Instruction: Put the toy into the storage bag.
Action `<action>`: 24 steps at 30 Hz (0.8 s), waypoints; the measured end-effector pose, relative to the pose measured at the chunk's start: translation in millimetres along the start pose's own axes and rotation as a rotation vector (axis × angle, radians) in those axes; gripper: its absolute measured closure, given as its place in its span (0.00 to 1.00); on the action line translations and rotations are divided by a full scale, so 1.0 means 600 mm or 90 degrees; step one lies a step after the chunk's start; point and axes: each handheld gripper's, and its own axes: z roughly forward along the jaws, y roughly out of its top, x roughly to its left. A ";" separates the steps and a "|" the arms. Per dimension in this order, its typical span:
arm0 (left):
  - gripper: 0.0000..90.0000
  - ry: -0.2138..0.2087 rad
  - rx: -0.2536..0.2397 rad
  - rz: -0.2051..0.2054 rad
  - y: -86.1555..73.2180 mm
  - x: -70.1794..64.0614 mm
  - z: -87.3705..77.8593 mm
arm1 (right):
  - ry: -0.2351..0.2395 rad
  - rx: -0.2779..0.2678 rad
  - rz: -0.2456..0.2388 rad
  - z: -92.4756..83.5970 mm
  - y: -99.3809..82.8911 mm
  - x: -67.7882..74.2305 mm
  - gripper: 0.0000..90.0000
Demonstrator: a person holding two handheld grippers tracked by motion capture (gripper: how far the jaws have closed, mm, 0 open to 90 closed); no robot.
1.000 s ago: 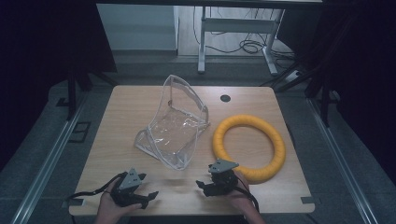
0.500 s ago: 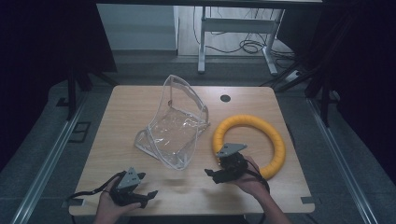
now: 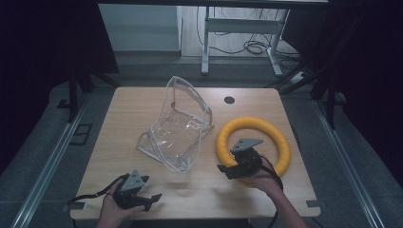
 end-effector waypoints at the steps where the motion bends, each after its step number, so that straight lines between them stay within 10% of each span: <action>1: 0.22 0.000 0.000 0.000 0.000 0.000 0.000 | -0.003 0.002 0.003 -0.002 -0.001 -0.001 0.25; 24: 0.22 -0.004 0.003 -0.005 0.000 -0.002 0.004 | -0.014 0.090 -0.007 -0.017 -0.003 -0.034 0.26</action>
